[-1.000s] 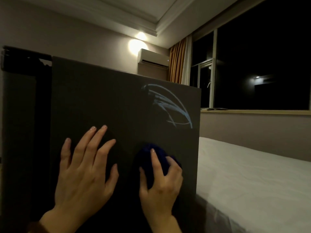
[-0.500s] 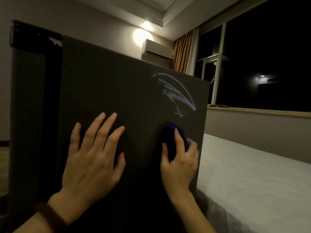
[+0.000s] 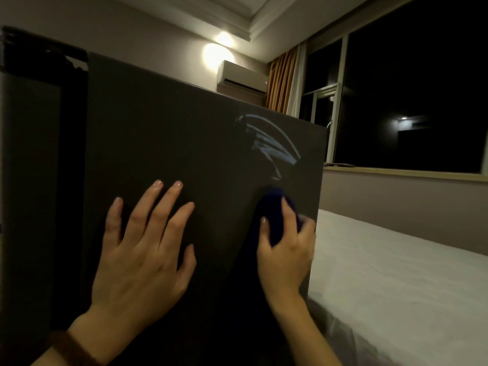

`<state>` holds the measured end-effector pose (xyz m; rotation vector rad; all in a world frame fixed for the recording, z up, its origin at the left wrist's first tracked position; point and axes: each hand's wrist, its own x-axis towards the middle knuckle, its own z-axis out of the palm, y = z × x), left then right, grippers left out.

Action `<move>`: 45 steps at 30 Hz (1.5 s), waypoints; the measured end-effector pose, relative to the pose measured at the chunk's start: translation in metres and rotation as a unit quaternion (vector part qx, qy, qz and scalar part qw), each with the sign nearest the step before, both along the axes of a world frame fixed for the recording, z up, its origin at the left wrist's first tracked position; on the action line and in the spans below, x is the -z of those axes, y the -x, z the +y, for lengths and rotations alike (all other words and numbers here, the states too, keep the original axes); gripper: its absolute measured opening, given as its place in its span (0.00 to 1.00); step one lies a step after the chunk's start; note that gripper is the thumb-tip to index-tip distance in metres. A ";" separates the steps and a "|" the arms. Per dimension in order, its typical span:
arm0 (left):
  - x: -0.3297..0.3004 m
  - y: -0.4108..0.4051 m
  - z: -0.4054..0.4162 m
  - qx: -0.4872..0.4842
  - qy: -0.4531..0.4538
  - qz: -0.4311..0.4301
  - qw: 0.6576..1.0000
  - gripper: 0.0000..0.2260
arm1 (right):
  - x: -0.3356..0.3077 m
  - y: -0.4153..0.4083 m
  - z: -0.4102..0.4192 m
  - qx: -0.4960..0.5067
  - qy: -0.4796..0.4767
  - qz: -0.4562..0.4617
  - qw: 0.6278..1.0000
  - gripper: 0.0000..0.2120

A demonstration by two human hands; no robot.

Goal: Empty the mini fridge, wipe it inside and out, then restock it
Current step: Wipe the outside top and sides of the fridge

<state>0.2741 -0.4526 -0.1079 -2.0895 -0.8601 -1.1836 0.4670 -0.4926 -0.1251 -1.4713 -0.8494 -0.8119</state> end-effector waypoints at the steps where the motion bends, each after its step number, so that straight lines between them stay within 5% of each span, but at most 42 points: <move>1: 0.000 0.000 0.000 0.002 -0.002 0.000 1.000 0.26 | 0.005 0.004 -0.002 -0.008 0.009 -0.009 1.000 0.22; 10: -0.001 0.002 0.001 0.008 -0.017 0.012 1.000 0.26 | -0.135 -0.065 0.004 0.024 -0.046 0.164 0.985 0.20; 17: -0.001 0.002 0.001 0.023 -0.020 0.011 0.999 0.25 | -0.020 0.000 0.004 0.025 -0.027 0.056 0.998 0.21; 26: 0.001 0.002 0.003 0.016 -0.025 0.019 0.999 0.26 | -0.164 -0.101 0.004 0.013 -0.055 0.126 0.990 0.20; 33: 0.002 0.001 0.003 0.021 -0.037 0.007 0.999 0.26 | -0.044 0.016 0.007 0.005 -0.015 -0.182 0.983 0.23; 36: 0.002 0.001 0.003 0.020 -0.038 0.008 0.999 0.25 | -0.037 0.026 0.013 0.004 -0.015 -0.235 0.972 0.23; 39: 0.001 0.002 0.004 0.021 -0.035 0.009 0.999 0.25 | -0.082 0.001 0.014 0.030 -0.061 -0.157 0.985 0.22; 42: 0.001 0.002 0.004 0.020 -0.037 0.014 0.999 0.25 | -0.127 -0.021 0.014 0.027 -0.081 0.055 0.995 0.20; 45: 0.001 0.002 0.005 0.017 -0.038 0.020 0.999 0.25 | -0.114 -0.001 0.013 0.032 -0.055 0.013 0.998 0.20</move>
